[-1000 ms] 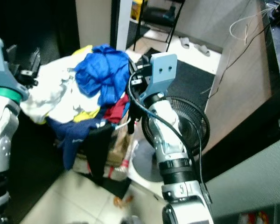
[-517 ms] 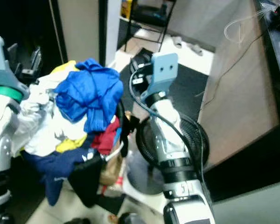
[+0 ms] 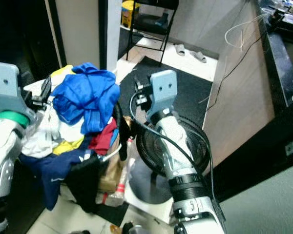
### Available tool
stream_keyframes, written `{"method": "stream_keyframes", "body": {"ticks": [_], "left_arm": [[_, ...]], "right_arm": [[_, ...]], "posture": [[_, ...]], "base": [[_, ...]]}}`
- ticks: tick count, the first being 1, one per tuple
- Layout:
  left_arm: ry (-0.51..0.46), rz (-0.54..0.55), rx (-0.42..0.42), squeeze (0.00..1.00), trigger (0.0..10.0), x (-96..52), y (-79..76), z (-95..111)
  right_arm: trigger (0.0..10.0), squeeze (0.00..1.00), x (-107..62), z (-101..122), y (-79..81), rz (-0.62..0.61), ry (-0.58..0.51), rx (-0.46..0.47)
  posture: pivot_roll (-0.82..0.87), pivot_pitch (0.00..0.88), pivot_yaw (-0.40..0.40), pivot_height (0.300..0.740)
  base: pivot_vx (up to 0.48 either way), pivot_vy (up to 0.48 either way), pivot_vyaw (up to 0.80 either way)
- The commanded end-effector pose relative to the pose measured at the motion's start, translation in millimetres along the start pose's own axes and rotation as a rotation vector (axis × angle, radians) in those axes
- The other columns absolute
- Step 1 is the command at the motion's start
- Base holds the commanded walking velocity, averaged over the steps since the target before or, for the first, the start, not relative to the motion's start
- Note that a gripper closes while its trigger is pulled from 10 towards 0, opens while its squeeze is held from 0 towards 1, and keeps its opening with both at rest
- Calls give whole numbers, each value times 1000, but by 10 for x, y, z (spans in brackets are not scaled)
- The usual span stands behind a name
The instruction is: Clothes washing
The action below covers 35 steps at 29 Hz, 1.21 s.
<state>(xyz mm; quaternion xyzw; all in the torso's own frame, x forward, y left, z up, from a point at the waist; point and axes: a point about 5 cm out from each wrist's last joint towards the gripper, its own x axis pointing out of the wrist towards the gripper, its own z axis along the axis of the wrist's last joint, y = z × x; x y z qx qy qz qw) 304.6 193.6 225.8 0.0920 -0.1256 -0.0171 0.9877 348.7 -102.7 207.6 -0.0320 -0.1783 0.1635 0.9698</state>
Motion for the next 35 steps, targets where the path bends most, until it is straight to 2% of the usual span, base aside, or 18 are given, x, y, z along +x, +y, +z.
{"method": "stream_keyframes", "body": {"ticks": [1,3,4,7,8,9,11,15,16,20,23,26,27,28,35], "left_arm": [[15,-64,19,0,10000,-82,-93,-59],[28,-76,29,0,10000,-116,-110,-100],[34,-73,60,0,10000,-145,-114,-141],[34,-73,60,0,10000,-145,-114,-141],[47,-51,94,0,10000,-166,-105,-211],[47,-51,94,0,10000,-166,-105,-211],[99,-8,170,0,10000,-209,-75,-441],[132,-54,144,0,10000,-222,-118,-513],[156,-94,136,0,10000,-228,-131,-533],[192,-138,135,0,10000,-227,-130,-559],[196,-158,134,0,10000,-183,-132,-542],[129,-204,143,0,10000,67,-195,-374],[129,-204,143,0,10000,67,-195,-374],[91,-204,134,0,10000,194,-238,-289],[49,-200,101,0,10000,252,-263,-193]], "right_arm": [[10000,0,-63,-79,-33,-6,29,-10],[10000,0,-77,-91,-45,-11,35,-10],[10000,0,-87,-99,-56,-15,38,-11],[10000,0,-87,-99,-56,-15,38,-11],[10000,0,-90,-104,-62,-17,40,-12],[10000,0,-90,-104,-62,-17,40,-12],[10000,0,-86,-125,-20,6,44,6],[10000,0,-92,-175,24,28,63,36],[10000,0,-100,-212,-2,15,77,31],[10000,0,-106,-249,-54,-7,92,20],[10000,0,-97,-250,-88,-18,92,15],[10000,0,-40,-213,-150,-37,81,-2],[10000,0,-40,-213,-150,-37,81,-2],[10000,0,-21,-194,-167,-42,75,-6],[10000,0,-33,-182,-192,-53,65,-6]], "posture": [[71,52,-58,740],[71,52,-58,740],[70,51,-57,740],[70,51,-57,740],[70,48,-56,740],[70,48,-56,740],[65,40,-58,740],[65,36,-62,740],[65,35,-60,740],[64,32,-58,740],[70,31,-59,740],[63,27,-53,740],[63,27,-53,740],[60,26,-52,740],[49,31,-43,740]], "base": [[0,0,0],[0,0,0],[0,0,0],[0,0,0],[0,0,0],[0,0,0],[0,0,0],[0,0,0],[0,0,0],[0,0,0],[0,0,0],[0,0,0],[0,0,0],[0,0,0],[0,0,0]]}}
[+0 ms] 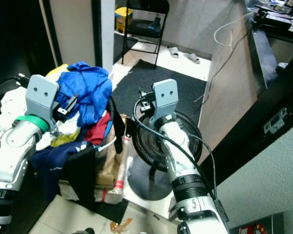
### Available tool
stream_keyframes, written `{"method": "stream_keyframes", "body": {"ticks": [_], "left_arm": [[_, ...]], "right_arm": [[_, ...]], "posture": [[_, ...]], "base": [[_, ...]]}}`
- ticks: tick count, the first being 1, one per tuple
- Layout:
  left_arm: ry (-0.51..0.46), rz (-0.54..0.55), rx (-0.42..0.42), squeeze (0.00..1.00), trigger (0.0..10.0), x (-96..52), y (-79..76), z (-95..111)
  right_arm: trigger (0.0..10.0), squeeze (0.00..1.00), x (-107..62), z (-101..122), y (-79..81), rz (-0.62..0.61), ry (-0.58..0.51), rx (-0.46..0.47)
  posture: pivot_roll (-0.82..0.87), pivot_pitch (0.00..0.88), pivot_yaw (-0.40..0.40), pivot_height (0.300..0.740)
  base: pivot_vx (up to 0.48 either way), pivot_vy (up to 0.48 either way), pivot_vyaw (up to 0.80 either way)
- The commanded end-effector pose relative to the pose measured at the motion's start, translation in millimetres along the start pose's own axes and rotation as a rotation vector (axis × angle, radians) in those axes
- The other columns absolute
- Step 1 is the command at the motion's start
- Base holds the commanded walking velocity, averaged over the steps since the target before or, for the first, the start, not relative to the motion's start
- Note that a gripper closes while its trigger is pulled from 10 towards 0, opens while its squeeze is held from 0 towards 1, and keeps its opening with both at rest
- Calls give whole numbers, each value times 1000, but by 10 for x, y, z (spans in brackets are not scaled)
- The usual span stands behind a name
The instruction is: Clothes washing
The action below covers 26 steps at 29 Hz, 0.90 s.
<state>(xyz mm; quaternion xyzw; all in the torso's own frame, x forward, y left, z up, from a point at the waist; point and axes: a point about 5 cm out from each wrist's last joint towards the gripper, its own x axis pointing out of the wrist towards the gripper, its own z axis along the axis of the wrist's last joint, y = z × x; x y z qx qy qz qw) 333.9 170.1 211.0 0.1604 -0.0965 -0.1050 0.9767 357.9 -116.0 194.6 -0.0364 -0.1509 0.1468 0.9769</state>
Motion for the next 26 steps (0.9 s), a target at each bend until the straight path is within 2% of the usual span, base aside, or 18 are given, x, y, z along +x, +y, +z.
{"method": "stream_keyframes", "body": {"ticks": [1,10,11,14,15,17,21,26], "left_arm": [[6,-1,-21,0,10000,-11,-2,-12],[66,-8,18,0,10000,15,18,-83],[154,-42,75,0,10000,83,-11,-236],[174,-55,88,0,10000,101,-19,-277],[243,-93,100,0,10000,139,-39,-378],[243,-93,100,0,10000,139,-39,-378],[323,-128,103,0,10000,120,-54,-525],[339,-153,89,0,10000,85,-66,-553]], "right_arm": [[10000,0,-26,-31,-56,-22,6,1],[10000,0,10,-25,7,-8,-1,13],[10000,0,36,-19,5,-10,-2,13],[10000,0,45,-16,4,-11,-3,12],[10000,0,60,-7,-13,-15,-5,9],[10000,0,60,-7,-13,-15,-5,9],[10000,0,59,-2,-49,-27,-6,4],[10000,0,46,-9,-73,-34,-4,0]], "posture": [[57,39,-45,740],[70,46,-51,740],[69,50,-51,740],[69,50,-51,740],[64,52,-48,740],[64,52,-48,740],[61,57,-47,740],[63,61,-48,740]], "base": [[0,0,0],[0,0,0],[0,0,0],[0,0,0],[0,0,0],[0,0,0],[0,0,0],[0,0,0]]}}
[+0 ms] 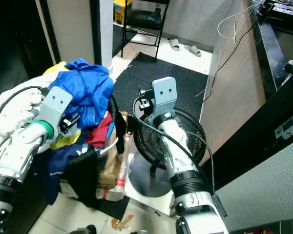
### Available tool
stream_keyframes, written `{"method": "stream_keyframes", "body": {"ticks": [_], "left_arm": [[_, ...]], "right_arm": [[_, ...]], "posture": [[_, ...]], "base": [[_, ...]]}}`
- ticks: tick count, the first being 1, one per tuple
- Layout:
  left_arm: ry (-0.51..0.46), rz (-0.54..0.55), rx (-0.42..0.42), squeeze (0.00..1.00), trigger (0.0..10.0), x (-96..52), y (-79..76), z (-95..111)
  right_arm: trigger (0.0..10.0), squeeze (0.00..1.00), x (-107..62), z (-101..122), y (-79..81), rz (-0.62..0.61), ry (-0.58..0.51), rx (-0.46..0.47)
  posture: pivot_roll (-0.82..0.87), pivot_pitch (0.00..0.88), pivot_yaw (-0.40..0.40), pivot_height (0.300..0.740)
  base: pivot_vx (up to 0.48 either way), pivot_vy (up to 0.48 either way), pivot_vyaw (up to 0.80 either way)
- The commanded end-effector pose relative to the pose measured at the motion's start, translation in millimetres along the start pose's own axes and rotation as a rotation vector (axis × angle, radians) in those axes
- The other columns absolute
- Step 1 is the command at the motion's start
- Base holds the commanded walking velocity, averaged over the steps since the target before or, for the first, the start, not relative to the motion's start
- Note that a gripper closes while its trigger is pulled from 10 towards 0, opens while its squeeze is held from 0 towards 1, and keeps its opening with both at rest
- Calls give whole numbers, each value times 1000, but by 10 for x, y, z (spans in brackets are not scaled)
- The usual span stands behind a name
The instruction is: Clothes washing
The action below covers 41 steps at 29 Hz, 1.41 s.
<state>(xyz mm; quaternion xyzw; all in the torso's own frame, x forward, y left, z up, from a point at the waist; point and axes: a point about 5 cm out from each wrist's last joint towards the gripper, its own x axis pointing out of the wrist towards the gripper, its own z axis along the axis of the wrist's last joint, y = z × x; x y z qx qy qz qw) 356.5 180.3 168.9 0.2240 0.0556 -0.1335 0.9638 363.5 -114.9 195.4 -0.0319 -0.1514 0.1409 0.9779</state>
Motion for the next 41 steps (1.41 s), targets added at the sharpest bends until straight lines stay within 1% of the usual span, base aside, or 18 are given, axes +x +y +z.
{"method": "stream_keyframes", "body": {"ticks": [1,2,3,19,20,22,23,24,25,26,29,33,35,36,37,39,40,41], "left_arm": [[35,-44,-6,0,4941,-25,-69,-77],[35,-44,-6,0,4941,-25,-69,-77],[22,-43,-24,0,0,-36,-56,-52],[-52,20,-49,0,0,-53,100,101],[-114,32,-77,0,0,-82,131,213],[-114,32,-77,0,0,-82,131,213],[-183,51,-115,0,0,-113,170,338],[-304,70,-202,0,10000,-174,245,578],[-420,73,-293,0,10000,-255,324,824],[-420,73,-293,0,10000,-255,324,824],[-612,46,-411,0,10000,-435,424,1278],[-697,40,-451,0,10000,-522,448,1492],[-820,69,-566,0,10000,-640,556,1746],[-923,84,-621,0,10000,-762,663,1939],[-952,85,-615,0,10000,-812,691,1994],[-947,98,-491,0,10000,-848,669,2034],[-947,98,-491,0,10000,-848,669,2034],[-925,102,-432,0,10000,-844,638,2018]], "right_arm": [[10000,0,-11,-5,-72,-22,-1,-8],[10000,0,-11,-5,-72,-22,-1,-8],[10000,0,-8,-7,-72,-22,0,-8],[10000,0,7,-12,-70,-24,-1,-8],[10000,0,7,-9,-72,-24,-2,-8],[10000,0,7,-9,-72,-24,-2,-8],[10000,0,7,-7,-74,-23,-3,-9],[10000,0,9,-5,-73,-23,-4,-9],[10000,0,12,-2,-71,-21,-5,-9],[10000,0,12,-2,-71,-21,-5,-9],[10000,0,23,8,-56,-18,-10,-8],[10000,0,31,19,-48,-16,-15,-6],[10000,0,39,40,-50,-15,-22,-6],[10000,0,45,54,-57,-15,-27,-7],[10000,0,47,57,-61,-15,-28,-7],[10000,0,49,62,-67,-16,-30,-8],[10000,0,49,62,-67,-16,-30,-8],[10000,0,50,62,-69,-16,-31,-8]], "posture": [[65,62,-49,740],[65,62,-49,740],[65,62,-50,740],[63,61,-53,740],[62,61,-54,740],[62,61,-54,740],[63,61,-56,740],[63,60,-56,740],[64,58,-57,740],[64,58,-57,740],[67,56,-57,740],[66,55,-57,740],[64,53,-58,740],[64,48,-60,740],[64,48,-60,740],[64,48,-60,740],[64,48,-60,740],[67,45,-57,740]], "base": [[0,0,0],[0,0,0],[0,0,0],[0,0,0],[0,0,0],[0,0,0],[0,0,0],[0,0,0],[0,0,0],[0,0,0],[0,0,0],[0,0,0],[0,0,0],[0,0,0],[0,0,0],[0,0,0],[0,0,0],[0,0,0]]}}
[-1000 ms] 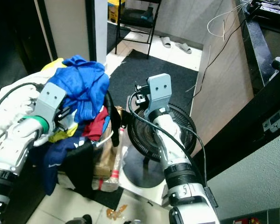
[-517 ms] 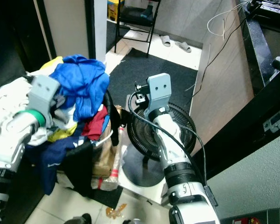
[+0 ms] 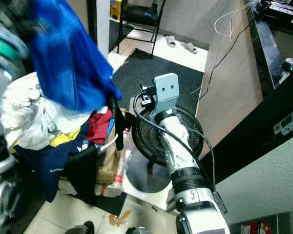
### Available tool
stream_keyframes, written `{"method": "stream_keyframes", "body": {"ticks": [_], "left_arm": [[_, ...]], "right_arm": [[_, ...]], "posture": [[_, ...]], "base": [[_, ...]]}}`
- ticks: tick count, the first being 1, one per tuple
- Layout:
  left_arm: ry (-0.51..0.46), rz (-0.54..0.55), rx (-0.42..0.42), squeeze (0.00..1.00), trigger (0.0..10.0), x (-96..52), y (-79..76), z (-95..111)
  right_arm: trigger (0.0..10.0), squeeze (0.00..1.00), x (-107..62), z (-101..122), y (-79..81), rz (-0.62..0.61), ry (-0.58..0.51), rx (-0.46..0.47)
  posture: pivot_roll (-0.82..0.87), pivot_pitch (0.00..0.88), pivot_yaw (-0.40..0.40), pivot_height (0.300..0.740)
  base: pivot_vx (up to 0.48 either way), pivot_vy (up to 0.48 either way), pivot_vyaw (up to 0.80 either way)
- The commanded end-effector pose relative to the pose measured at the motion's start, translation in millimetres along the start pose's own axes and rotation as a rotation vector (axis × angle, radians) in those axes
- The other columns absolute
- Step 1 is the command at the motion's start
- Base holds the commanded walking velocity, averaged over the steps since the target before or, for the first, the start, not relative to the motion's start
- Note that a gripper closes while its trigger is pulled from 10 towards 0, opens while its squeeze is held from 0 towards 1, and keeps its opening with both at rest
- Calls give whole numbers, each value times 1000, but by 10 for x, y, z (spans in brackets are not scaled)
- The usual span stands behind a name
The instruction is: Clothes washing
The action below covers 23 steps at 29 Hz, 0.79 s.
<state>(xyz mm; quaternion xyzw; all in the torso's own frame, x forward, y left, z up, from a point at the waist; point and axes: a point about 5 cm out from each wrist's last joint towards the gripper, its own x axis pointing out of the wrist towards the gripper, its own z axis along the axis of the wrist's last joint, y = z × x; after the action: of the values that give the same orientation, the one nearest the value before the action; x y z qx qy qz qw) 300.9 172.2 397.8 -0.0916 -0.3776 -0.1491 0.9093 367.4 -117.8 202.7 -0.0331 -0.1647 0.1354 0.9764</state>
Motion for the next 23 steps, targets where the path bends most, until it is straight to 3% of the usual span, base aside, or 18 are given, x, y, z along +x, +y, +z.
{"method": "stream_keyframes", "body": {"ticks": [1,3,4,7,11,14,18,19,20,21,23], "left_arm": [[105,-67,125,0,10000,-73,-83,-191],[233,-119,294,0,10000,-219,-99,-468],[307,-144,320,0,10000,-326,-102,-613],[430,-169,306,0,10000,-530,-88,-829],[514,-195,297,0,10000,-676,-54,-953],[647,-289,263,0,10000,-953,-35,-1117],[682,-343,225,0,10000,-1072,-89,-1130],[692,-353,218,169,10000,-1107,-117,-1138],[692,-353,218,169,10000,-1107,-117,-1138],[696,-357,224,1000,10000,-1131,-133,-1149],[691,-320,194,1000,10000,-1132,-119,-1154]], "right_arm": [[10000,0,2,4,-23,-6,-5,0],[10000,0,1,1,-18,-6,-5,0],[10000,0,-2,-2,-11,-6,-6,1],[10000,0,-10,-6,2,-3,-6,3],[10000,0,-14,-11,1,-1,-4,2],[10000,0,-16,-12,-7,0,-2,0],[10000,0,-16,-10,-11,0,-2,-1],[10000,0,-17,-14,-4,2,-1,0],[10000,0,-17,-14,-4,2,-1,0],[10000,0,-18,-17,2,3,0,0],[10000,0,-18,-18,7,4,1,1]], "posture": [[67,45,-57,740],[68,45,-54,740],[68,45,-54,740],[65,47,-55,740],[67,48,-56,740],[64,52,-56,740],[66,56,-58,740],[68,56,-58,740],[68,56,-58,740],[68,56,-58,740],[67,59,-61,740]], "base": [[0,0,0],[0,0,0],[0,0,0],[0,0,0],[0,0,0],[0,0,0],[0,0,0],[0,0,0],[0,0,0],[0,0,0],[0,0,0]]}}
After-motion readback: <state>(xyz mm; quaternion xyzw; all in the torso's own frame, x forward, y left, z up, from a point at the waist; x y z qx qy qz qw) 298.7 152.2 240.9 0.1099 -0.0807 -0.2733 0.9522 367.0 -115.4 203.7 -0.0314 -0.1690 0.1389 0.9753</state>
